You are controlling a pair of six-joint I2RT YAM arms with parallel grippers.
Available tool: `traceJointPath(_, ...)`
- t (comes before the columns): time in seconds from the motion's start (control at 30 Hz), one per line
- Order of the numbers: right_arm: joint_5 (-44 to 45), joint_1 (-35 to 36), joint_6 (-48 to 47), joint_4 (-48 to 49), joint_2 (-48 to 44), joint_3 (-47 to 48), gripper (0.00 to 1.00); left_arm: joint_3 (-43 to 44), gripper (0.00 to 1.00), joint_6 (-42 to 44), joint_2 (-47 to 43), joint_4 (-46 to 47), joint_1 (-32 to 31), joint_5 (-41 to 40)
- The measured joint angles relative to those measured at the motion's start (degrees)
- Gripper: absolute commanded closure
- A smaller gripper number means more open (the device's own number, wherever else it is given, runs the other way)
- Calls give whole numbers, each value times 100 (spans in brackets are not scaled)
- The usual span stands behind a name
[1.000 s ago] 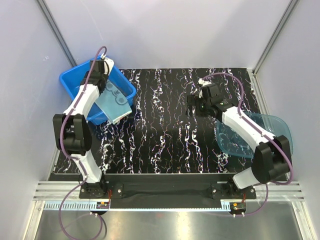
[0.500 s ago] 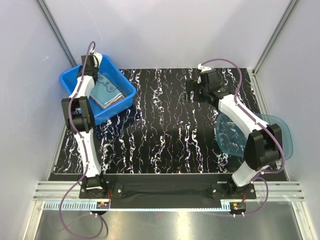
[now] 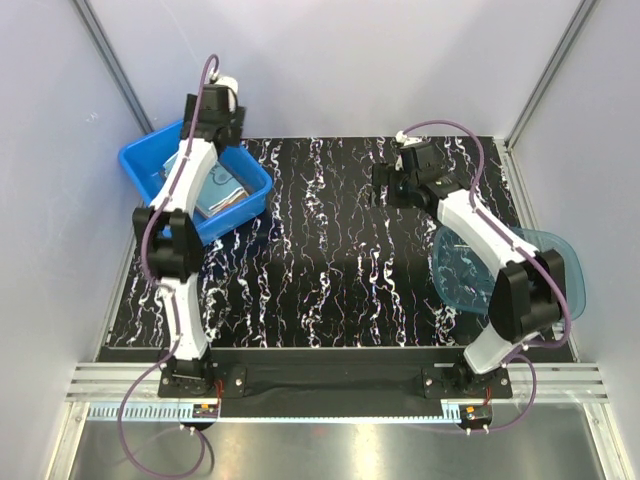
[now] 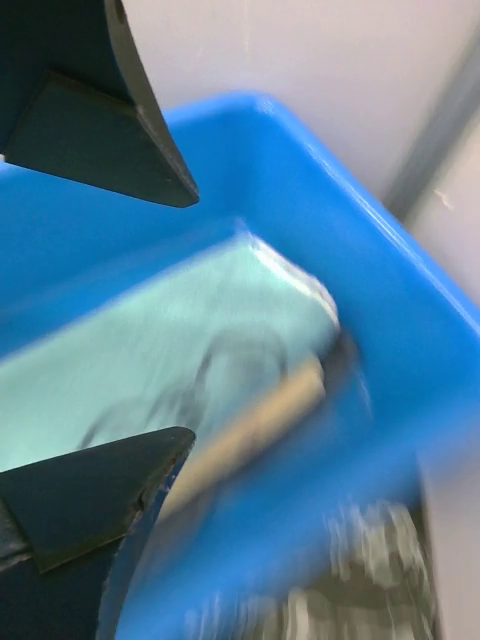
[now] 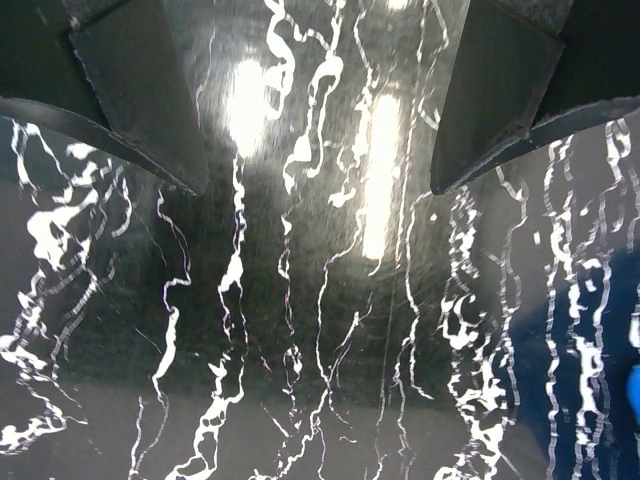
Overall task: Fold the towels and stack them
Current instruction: Neatly place the folded towel into the bin
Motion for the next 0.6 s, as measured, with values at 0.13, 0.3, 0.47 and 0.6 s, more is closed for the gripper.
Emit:
traceJointPath(0.13, 20, 0, 136, -258, -509, -11, 0, -964, 1, -999, -1580, -188, -787, 1200)
traceJointPath(0.3, -315, 0, 581, -297, -1443, -101, 0, -3318, 1, -2055, -4249, 446, -1532, 2870)
traceJointPath(0.47, -551, 0, 872, -186, -2465, -660, 0, -4660, 1, -2647, -5729, 798, -2214, 3471)
traceJointPath(0.6, -520, 0, 901, -203, -3200, -1043, 0, -5342, 1, -2907, -6177, 857, -2378, 3679)
